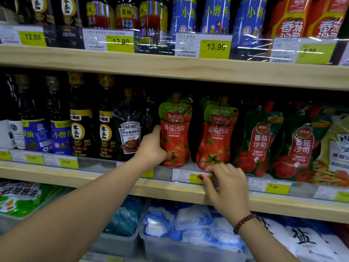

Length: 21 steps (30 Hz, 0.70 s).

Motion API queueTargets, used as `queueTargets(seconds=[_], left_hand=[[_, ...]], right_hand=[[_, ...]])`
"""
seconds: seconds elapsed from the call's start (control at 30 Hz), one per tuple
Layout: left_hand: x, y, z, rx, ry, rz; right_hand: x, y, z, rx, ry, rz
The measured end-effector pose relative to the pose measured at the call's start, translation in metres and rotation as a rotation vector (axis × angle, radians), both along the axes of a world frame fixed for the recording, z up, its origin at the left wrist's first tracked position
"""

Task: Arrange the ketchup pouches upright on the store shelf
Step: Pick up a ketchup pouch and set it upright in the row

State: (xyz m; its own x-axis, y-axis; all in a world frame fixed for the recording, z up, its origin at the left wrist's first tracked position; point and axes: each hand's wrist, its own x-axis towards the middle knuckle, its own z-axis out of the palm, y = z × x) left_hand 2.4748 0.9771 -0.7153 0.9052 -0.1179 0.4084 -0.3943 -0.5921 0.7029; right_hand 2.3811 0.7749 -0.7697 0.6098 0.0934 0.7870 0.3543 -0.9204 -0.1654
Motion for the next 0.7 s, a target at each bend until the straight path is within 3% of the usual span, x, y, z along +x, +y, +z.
queueTargets(seconds=[0.37, 0.5, 0.6, 0.7], left_hand=[[0.003, 0.003, -0.004, 0.027, 0.032, 0.033], [-0.014, 0.004, 0.011, 0.002, 0.182, 0.094], [-0.030, 0.001, 0.037, 0.006, 0.271, 0.120], [-0.054, -0.001, 0.073, -0.030, 0.344, 0.116]], right_hand=[[0.001, -0.001, 0.000, 0.010, 0.058, 0.005], [-0.007, 0.000, 0.019, 0.075, 0.261, 0.021], [-0.015, -0.003, 0.050, 0.264, 0.517, 0.099], [-0.034, -0.010, 0.094, 0.363, 0.631, 0.136]])
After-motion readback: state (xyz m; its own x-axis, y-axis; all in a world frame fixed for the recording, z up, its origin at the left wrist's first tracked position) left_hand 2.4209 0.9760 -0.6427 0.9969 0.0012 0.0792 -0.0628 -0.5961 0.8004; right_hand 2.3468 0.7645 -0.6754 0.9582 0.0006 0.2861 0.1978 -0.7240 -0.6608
